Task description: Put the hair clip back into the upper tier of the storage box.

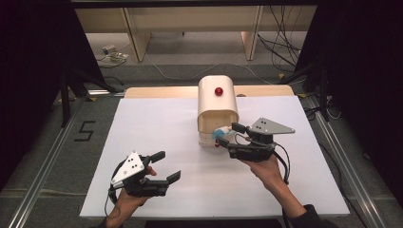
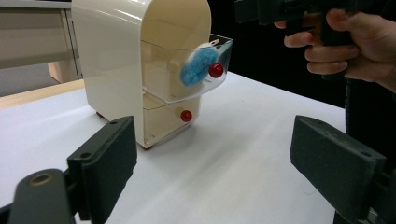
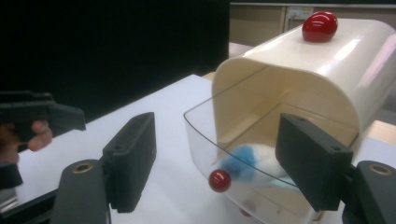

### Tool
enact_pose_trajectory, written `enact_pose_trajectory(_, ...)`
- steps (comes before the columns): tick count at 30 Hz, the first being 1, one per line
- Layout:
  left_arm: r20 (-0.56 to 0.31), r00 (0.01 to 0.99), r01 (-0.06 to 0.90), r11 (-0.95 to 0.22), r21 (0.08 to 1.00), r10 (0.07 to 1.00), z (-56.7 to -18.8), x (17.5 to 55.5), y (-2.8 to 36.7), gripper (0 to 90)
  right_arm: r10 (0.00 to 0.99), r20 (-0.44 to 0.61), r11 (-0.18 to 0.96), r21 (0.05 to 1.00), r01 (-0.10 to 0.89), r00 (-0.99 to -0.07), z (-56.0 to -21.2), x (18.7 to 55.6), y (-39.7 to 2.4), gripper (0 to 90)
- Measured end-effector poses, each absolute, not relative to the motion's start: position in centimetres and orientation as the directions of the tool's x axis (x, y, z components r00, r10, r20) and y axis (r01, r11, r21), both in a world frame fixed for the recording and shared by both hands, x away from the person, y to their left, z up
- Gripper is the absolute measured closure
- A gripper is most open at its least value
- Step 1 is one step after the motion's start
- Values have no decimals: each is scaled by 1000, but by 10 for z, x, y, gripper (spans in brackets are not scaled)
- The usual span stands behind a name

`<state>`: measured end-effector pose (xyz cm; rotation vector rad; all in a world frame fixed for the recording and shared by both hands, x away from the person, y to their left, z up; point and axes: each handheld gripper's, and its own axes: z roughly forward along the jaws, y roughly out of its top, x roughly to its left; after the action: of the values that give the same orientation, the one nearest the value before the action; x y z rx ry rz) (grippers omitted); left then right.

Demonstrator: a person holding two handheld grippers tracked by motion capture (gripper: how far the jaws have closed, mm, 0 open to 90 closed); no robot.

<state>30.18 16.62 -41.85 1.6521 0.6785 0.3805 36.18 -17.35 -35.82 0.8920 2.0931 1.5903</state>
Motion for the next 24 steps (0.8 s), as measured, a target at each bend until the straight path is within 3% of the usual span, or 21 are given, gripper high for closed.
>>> enact_pose_trajectory(24, -120, 774, 219, -84, 972, 621, -419, 302, 166, 145, 678, 94, 156, 951, 268, -729, -372, 349, -191, 287)
